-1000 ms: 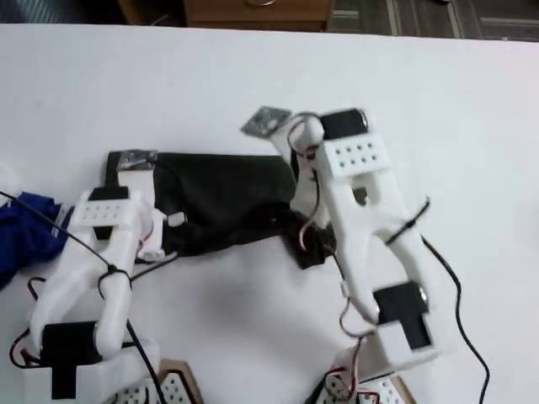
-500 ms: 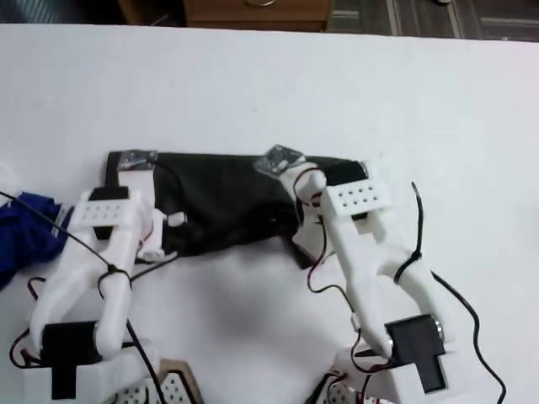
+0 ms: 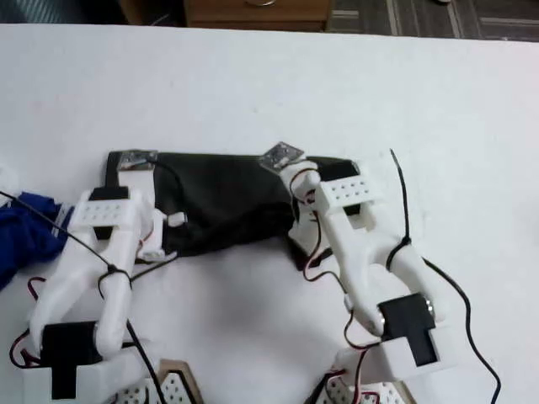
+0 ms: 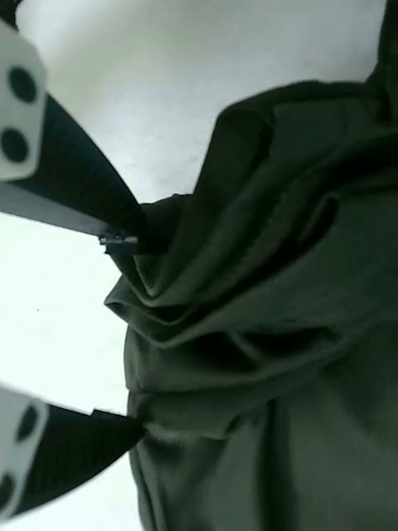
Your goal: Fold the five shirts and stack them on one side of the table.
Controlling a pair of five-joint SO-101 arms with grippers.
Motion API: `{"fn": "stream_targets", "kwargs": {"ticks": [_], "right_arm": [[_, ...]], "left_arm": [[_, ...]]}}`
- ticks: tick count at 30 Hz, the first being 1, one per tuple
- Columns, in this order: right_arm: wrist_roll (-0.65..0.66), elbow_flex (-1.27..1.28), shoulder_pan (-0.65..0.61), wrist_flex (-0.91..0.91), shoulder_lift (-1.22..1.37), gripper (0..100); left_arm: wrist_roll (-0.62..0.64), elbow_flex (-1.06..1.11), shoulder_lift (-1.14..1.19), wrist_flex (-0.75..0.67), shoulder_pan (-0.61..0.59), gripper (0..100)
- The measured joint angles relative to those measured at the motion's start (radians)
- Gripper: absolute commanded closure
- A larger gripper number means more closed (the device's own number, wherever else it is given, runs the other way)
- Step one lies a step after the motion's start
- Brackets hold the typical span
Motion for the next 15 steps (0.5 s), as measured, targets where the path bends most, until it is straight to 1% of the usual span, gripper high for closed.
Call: {"fn": "stream_targets", "kwargs": {"ticks": [2,4,5,6,7,9,15], "right_arm": [[0.0,0.0,0.0,-0.015,0.008,84.6],[0.0,0.0,0.0,-0.029,0.015,97.8],[0.0,0.0,0.002,-0.035,0.015,98.8],[0.0,0.0,0.005,-0.043,0.015,95.7],[0.0,0.0,0.005,-0.049,0.015,94.7],[0.0,0.0,0.005,-0.049,0.015,98.0],[0.0,0.0,0.005,-0.049,0.015,98.1]], "left_arm": [[0.0,0.0,0.0,0.0,0.0,97],[0.0,0.0,0.0,0.0,0.0,97],[0.0,0.0,0.0,0.0,0.0,97],[0.0,0.0,0.0,0.0,0.0,97],[0.0,0.0,0.0,0.0,0.0,97],[0.0,0.0,0.0,0.0,0.0,97],[0.0,0.0,0.0,0.0,0.0,97]]}}
